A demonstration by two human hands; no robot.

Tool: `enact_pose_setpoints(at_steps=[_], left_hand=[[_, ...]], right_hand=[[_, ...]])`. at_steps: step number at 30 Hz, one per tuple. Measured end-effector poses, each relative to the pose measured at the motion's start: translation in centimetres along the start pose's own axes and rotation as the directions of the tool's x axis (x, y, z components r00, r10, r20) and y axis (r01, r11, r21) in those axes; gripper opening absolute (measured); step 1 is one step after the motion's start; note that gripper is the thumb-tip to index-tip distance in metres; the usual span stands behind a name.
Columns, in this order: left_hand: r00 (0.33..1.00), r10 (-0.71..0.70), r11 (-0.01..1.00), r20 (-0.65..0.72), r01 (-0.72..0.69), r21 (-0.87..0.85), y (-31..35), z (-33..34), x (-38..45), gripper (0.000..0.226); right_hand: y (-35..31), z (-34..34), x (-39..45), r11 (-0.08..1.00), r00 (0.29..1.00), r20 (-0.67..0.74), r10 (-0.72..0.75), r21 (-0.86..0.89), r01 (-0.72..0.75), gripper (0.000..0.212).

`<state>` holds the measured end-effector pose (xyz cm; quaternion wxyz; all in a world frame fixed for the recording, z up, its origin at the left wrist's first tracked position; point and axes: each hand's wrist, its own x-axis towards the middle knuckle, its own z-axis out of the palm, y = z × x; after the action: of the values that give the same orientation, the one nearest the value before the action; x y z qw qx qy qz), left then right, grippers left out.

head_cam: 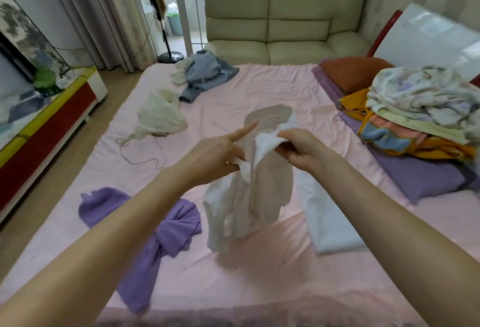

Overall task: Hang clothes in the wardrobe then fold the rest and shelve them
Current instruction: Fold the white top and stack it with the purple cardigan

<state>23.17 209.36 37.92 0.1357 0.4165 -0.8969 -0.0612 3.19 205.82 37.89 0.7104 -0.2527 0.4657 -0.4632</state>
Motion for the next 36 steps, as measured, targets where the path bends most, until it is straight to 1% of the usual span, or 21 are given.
enact_pose_setpoints(at_steps=[2, 4, 6, 7, 9, 11, 14, 16, 17, 18, 19, 20, 21, 22, 23, 25, 27, 30, 33, 34, 36], left_hand=[[0.99, 0.13, 0.979, -0.05, -0.12, 0.166, -0.5, 0.1, -0.1, 0.009], [0.99, 0.131, 0.987, -0.049, -0.126, 0.099, -0.9, 0.5, -0.3, 0.016], [0.997, -0.045, 0.988, -0.059, 0.036, -0.149, -1.2, 0.8, -0.5, 0.017], [0.984, -0.173, 0.945, -0.047, 0.152, -0.289, -1.1, 0.9, -0.5, 0.014], [0.916, -0.397, 0.822, -0.05, 0.331, -0.464, -0.8, 1.4, -0.3, 0.013], [0.826, -0.558, 0.711, -0.075, 0.43, -0.556, -0.4, 1.8, 0.4, 0.025], [0.772, -0.636, 0.586, -0.021, 0.465, -0.663, -0.1, 2.3, 1.3, 0.02], [0.778, -0.627, 0.63, -0.026, 0.487, -0.605, -0.3, 2.1, 1.3, 0.005], [0.785, -0.619, 0.651, -0.026, 0.494, -0.576, -0.4, 1.8, 1.2, 0.004], [0.793, -0.609, 0.663, -0.016, 0.499, -0.558, -0.6, 1.4, 1.1, 0.007], [0.801, -0.598, 0.668, 0.006, 0.504, -0.547, -0.6, 0.7, 1.0, 0.009], [0.812, -0.583, 0.675, 0.036, 0.508, -0.534, -0.5, 0.1, 1.0, 0.013], [0.823, -0.565, 0.685, 0.065, 0.511, -0.519, -0.2, -0.6, 1.0, 0.018], [0.833, -0.544, 0.691, 0.095, 0.51, -0.512, 0.1, -1.4, 1.1, 0.02], [0.844, -0.521, 0.693, 0.126, 0.505, -0.515, 0.6, -2.2, 1.2, 0.02], [0.875, -0.455, 0.675, 0.167, 0.461, -0.576, 1.8, -4.0, 1.3, 0.017], [0.915, -0.366, 0.598, 0.169, 0.371, -0.71, 2.8, -6.3, 1.5, 0.013], [0.936, -0.313, 0.429, 0.16, 0.29, -0.856, 3.9, -10.4, 2.2, 0.014], [0.91, -0.365, 0.269, 0.198, 0.306, -0.913, 4.3, -13.3, 3.4, 0.011], [0.907, -0.36, 0.266, 0.217, 0.323, -0.908, 4.3, -13.5, 3.7, 0.004], [0.881, -0.39, 0.357, 0.267, 0.412, -0.838, 2.9, -12.5, 3.7, 0.004]], right_hand=[[0.3, 0.3, 0.0, 0.999, 1.0, -0.029, 0.005, 0.038, -0.004, 0.028], [0.6, 0.3, 0.1, 0.999, 0.998, -0.054, 0.016, 0.029, -0.014, 0.026], [0.7, 0.3, 0.1, 0.999, 0.997, -0.078, 0.018, 0.028, -0.015, 0.024], [0.6, 0.4, 0.1, 0.999, 0.996, -0.091, 0.009, 0.04, -0.005, 0.023], [0.6, 0.9, 0.2, 0.998, 0.994, -0.106, -0.022, 0.06, 0.029, 0.022], [0.5, 1.8, 0.1, 0.996, 0.993, -0.101, -0.059, 0.055, 0.065, 0.02], [0.7, 2.5, 0.2, 0.995, 0.993, -0.095, -0.073, 0.064, 0.079, 0.015], [0.9, 2.4, 0.5, 0.993, 0.991, -0.082, -0.106, 0.038, 0.11, 0.007], [1.1, 2.1, 0.6, 0.984, 0.981, -0.093, -0.172, -0.068, 0.166, 0.015], [1.3, 1.5, 0.9, 0.927, 0.949, -0.101, -0.298, -0.267, 0.262, 0.029], [1.1, 0.8, 0.8, 0.764, 0.872, -0.045, -0.487, -0.506, 0.4, 0.04], [1.0, 0.1, 0.7, 0.509, 0.772, 0.123, -0.624, -0.686, 0.52, 0.046], [0.8, -0.2, 0.4, 0.266, 0.7, 0.353, -0.621, -0.745, 0.612, 0.048], [0.6, -0.3, 0.3, 0.124, 0.681, 0.537, -0.497, -0.733, 0.668, 0.043], [0.5, -0.3, -0.1, 0.092, 0.709, 0.615, -0.344, -0.73, 0.678, 0.032], [0.1, 0.4, -1.1, 0.261, 0.743, 0.638, -0.202, -0.696, 0.669, 0.012], [-0.9, 1.1, -2.1, 0.477, 0.739, 0.602, -0.303, -0.575, 0.664, 0.025], [-3.5, 2.5, -4.0, 0.775, 0.747, 0.551, -0.372, -0.259, 0.577, 0.023], [-6.0, 4.1, -4.6, 0.861, 0.719, 0.565, -0.404, -0.032, 0.508, 0.03], [-6.2, 4.2, -4.3, 0.861, 0.726, 0.554, -0.407, -0.033, 0.508, 0.021], [-5.7, 3.7, -3.2, 0.82, 0.772, 0.507, -0.383, -0.199, 0.537, 0.012]])
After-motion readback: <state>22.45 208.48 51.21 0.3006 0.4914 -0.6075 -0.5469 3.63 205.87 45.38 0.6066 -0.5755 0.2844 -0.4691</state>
